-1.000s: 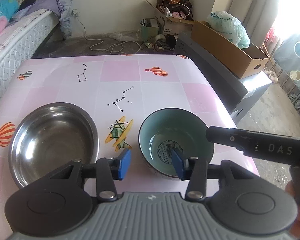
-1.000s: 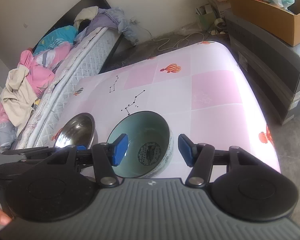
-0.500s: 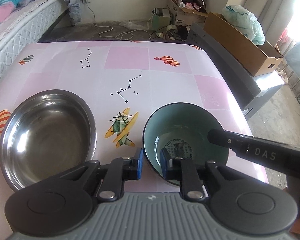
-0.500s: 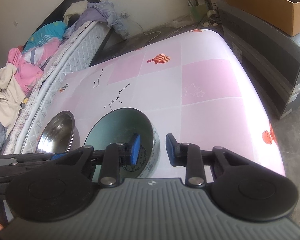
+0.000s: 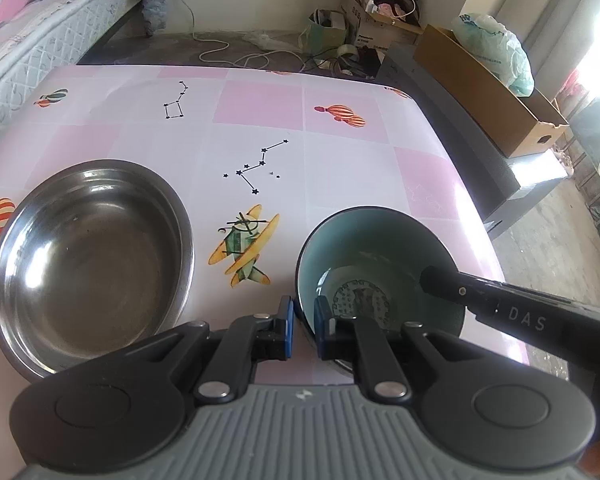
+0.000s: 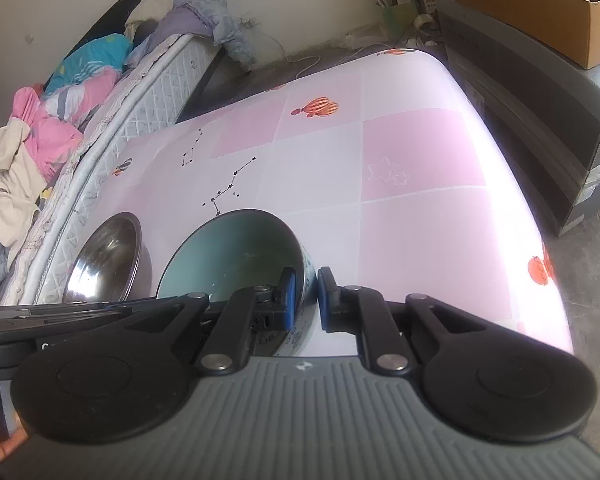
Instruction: Organize plates and bowls
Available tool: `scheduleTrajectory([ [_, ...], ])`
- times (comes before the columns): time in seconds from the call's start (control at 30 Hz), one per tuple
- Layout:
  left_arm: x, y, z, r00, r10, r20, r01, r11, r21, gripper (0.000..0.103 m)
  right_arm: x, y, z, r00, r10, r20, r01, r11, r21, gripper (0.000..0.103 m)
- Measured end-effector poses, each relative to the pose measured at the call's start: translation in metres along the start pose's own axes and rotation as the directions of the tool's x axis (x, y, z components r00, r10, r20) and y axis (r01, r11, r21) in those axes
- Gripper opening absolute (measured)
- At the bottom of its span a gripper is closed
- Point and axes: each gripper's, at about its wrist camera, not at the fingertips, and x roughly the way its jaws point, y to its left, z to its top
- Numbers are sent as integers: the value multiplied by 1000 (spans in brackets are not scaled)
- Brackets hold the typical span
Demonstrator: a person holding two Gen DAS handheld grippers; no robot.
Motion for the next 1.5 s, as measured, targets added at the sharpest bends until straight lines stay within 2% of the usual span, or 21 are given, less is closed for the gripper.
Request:
scheduleTrajectory([
  [0.17, -6, -3, -7, 1000, -25, -10, 26, 1000, 11, 11, -9, -5, -5, 1000, 4, -9, -4, 1000, 2, 11],
  [0.67, 19, -8, 0, 999, 10, -42, -10, 1000, -6, 12, -6, -8, -9, 1000, -1, -4, 1, 1000, 22, 11],
  [1.3, 24, -7, 0, 998, 6, -59, -7, 1000, -25, 12, 2, -1, -11, 1000, -27, -6, 27, 1000, 12, 11],
  [1.5, 30, -6, 0, 997, 1, -76, -4, 999, -37, 13, 8, -4, -13, 999, -15, -32, 16, 999, 41, 16],
])
